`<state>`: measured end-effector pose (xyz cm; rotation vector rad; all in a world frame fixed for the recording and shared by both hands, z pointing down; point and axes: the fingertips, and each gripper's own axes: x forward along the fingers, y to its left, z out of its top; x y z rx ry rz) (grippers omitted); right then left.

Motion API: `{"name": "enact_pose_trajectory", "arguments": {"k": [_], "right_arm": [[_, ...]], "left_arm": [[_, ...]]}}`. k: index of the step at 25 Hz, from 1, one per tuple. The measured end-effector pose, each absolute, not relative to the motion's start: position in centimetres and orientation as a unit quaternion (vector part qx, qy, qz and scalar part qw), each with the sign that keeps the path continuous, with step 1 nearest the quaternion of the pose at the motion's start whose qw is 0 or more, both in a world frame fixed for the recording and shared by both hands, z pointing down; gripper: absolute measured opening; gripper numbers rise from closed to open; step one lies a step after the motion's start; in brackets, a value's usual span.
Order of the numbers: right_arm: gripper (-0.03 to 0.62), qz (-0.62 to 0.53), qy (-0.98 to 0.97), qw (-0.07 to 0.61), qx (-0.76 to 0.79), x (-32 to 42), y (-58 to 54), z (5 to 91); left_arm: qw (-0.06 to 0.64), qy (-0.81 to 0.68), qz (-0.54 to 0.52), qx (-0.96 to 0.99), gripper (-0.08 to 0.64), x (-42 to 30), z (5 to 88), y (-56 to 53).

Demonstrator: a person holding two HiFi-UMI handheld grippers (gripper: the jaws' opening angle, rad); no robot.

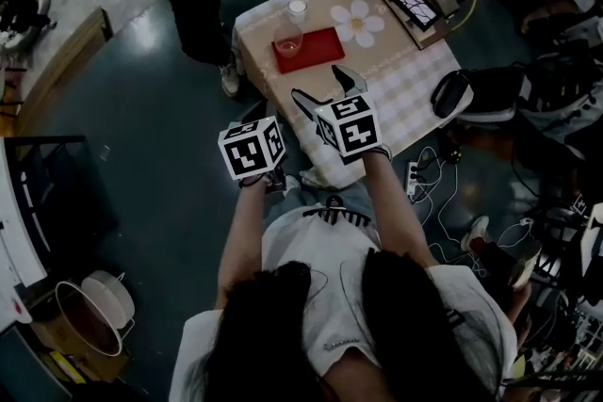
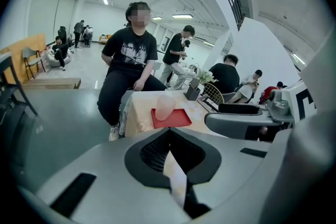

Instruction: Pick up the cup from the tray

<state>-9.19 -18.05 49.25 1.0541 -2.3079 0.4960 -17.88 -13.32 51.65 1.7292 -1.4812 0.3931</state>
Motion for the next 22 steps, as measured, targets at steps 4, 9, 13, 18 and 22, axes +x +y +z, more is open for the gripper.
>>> {"name": "enact_pose_trajectory", "arguments": {"k": [4,9,13,18,22], "right_arm": [[0.39,0.193,-0.857,0.294,0.377,-10.1,-21.4,51.0],[0.39,0.199,-0.854,0.312,0.365,-11.0,-24.9,53.0],[0.388,0.198,-0.858,0.33,0.339,-12.5,-27.0,54.6],[0.388,0.206,-0.854,0.352,0.323,-13.4,-30.0,57.2],[0.39,0.213,-0.847,0.379,0.305,-14.7,-30.8,59.8]], "left_arm": [[0.416,-0.593,0.159,0.671,0.004,-18.2,52.5,-16.0],[0.42,-0.599,0.161,0.662,0.003,-18.3,52.9,-19.4],[0.425,-0.604,0.158,0.655,0.003,-18.6,53.2,-21.8],[0.439,-0.61,0.157,0.641,0.004,-18.3,55.0,-23.7],[0.449,-0.617,0.15,0.629,0.003,-19.3,56.4,-24.3]]}}
